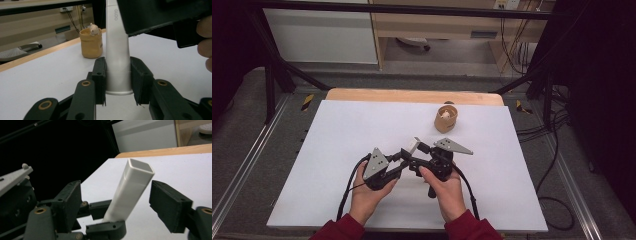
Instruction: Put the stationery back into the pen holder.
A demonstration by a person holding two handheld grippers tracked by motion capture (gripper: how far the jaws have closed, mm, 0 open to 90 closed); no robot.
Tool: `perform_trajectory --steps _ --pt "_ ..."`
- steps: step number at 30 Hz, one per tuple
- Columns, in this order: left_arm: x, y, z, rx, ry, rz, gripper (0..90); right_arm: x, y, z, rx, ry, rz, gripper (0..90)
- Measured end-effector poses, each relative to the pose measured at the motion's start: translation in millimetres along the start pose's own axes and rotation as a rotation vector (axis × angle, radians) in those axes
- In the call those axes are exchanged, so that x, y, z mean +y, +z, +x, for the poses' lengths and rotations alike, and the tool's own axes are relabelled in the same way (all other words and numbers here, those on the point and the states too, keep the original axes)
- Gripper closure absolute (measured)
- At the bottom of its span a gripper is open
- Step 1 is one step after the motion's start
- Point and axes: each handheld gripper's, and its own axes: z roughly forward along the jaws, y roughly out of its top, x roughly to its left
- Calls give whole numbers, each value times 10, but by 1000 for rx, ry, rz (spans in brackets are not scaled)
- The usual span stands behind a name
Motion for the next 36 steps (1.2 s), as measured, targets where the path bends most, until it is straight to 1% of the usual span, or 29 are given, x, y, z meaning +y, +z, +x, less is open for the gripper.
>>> perform_trajectory --steps 6,7,12,22,23,27,31,34,36 --pt "1 1 -19 -5 4 -5 675 38 11 -69 1 44 -16 396" --pt "0 4 -20 -6 3 -5 675 39 11 -79 -1 41 -19 415" --pt "-1 0 -20 -3 3 -10 675 46 7 -103 6 58 -25 498" --pt "-3 1 -15 -3 1 -13 675 41 26 -122 28 73 -29 576" --pt "-3 1 -14 -3 1 -12 675 41 26 -122 27 79 -28 584" --pt "-2 -3 -9 -1 1 -12 675 37 28 -129 27 78 -33 616" --pt "-2 -1 -13 -1 -1 -15 675 35 20 -143 28 80 -37 674" --pt "-10 8 -17 0 -1 -13 675 30 17 -156 35 95 -38 685" --pt "-19 16 -21 2 -2 -10 674 28 17 -156 36 96 -32 692"
